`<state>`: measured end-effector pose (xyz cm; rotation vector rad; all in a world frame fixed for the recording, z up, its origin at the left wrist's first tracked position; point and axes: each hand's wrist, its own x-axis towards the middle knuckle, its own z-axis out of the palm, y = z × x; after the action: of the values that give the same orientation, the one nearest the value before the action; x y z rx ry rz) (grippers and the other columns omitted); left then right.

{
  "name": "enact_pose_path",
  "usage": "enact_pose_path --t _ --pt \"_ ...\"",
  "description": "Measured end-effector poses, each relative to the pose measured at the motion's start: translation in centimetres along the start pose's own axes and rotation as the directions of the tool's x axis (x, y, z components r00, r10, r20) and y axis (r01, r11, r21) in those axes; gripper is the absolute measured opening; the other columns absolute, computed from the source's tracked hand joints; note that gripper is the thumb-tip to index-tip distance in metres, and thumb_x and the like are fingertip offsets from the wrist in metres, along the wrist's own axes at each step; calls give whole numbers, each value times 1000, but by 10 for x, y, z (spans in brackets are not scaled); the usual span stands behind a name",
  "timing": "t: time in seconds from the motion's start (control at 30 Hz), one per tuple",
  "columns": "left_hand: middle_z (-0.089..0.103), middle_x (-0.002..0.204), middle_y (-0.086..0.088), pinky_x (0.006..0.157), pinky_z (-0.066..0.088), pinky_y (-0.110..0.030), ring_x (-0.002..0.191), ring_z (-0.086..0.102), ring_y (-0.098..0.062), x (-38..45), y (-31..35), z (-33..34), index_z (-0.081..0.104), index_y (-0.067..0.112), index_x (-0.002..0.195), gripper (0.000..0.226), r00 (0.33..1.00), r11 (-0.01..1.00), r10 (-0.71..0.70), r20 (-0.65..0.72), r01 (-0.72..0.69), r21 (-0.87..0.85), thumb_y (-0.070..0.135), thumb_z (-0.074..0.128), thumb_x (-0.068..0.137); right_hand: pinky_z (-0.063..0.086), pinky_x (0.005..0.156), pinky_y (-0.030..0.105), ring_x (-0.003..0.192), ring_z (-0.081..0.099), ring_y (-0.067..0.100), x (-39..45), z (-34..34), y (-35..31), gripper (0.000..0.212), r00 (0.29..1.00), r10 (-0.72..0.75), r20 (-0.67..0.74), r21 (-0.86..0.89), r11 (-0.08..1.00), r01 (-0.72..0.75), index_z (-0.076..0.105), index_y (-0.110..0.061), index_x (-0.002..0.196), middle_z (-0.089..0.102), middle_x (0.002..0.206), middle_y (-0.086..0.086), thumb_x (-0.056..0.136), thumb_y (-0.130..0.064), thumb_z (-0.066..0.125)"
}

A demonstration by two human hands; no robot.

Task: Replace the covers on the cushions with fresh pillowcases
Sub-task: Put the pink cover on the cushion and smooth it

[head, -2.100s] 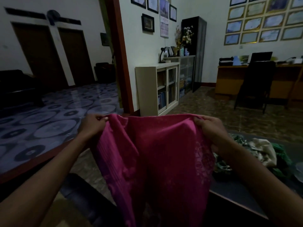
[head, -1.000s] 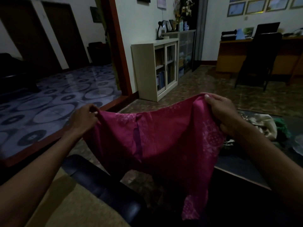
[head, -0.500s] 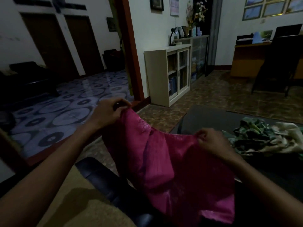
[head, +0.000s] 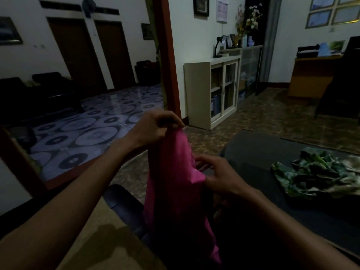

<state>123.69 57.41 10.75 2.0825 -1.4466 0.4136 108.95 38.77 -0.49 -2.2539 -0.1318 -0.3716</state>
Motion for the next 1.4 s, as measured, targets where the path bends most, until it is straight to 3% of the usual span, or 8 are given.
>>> enact_pose_path --t 0.13,0.3,0.4,0.53,0.8,1.13,1.3,1.4 --pt "71 102 8 85 48 -14 85 56 10 4 -9 23 75 22 105 26 987 988 -134 -91 140 58 3 64 90 51 77 15 99 60 -7 -6 -7 -10 42 996 47 -81 160 987 -33 56 -31 134 62 116 -17 95 -20 68" --pt "58 99 -1 80 46 -26 89 53 -14 -3 32 77 59 18 96 22 854 971 -219 -473 237 -22 30 72 83 53 66 15 86 65 -7 3 -23 -20 17 910 195 -365 343 937 -63 62 -25 115 65 105 -10 101 -16 57" --pt "53 95 4 71 50 -26 83 54 -10 -35 74 113 53 21 97 35 921 968 -194 -339 125 -216 50 66 83 50 56 11 78 66 1 7 -38 -21 15 867 222 -447 282 954 -99 63 -22 111 66 96 -10 97 -14 63" --pt "56 99 18 80 52 -34 91 56 -1 -58 81 155 50 33 104 64 921 923 -361 -145 331 -199 81 68 66 48 49 13 73 65 6 2 -52 -16 13 829 250 -500 244 959 -142 62 -22 104 66 88 -5 95 -12 64" --pt "75 87 15 72 58 -27 75 68 3 -33 74 159 77 25 93 19 923 918 -367 -117 339 -204 17 72 77 41 48 10 59 54 -9 -19 -80 -2 21 787 205 -582 85 978 -192 53 -18 85 58 76 -4 90 3 58" --pt "63 84 22 66 43 1 77 57 15 -12 43 110 76 21 97 22 875 887 -441 -201 391 -245 2 68 88 43 52 10 68 57 0 -26 -111 7 33 944 234 -234 -87 962 -260 55 -24 90 60 86 -6 79 -3 79" --pt "59 87 13 67 51 -13 82 60 1 0 37 108 57 21 92 23 879 916 -376 -293 306 -259 -2 61 91 45 79 21 102 56 10 -26 -105 7 41 987 146 -61 -300 941 -158 59 -43 71 51 108 -14 83 -8 76" --pt "59 92 1 75 48 -18 88 58 -7 2 41 119 59 21 83 32 929 922 -318 -188 258 -289 -7 46 94 48 84 22 98 52 0 -25 -101 0 28 985 166 36 -435 890 -134 74 -42 98 45 106 -26 89 -16 72"
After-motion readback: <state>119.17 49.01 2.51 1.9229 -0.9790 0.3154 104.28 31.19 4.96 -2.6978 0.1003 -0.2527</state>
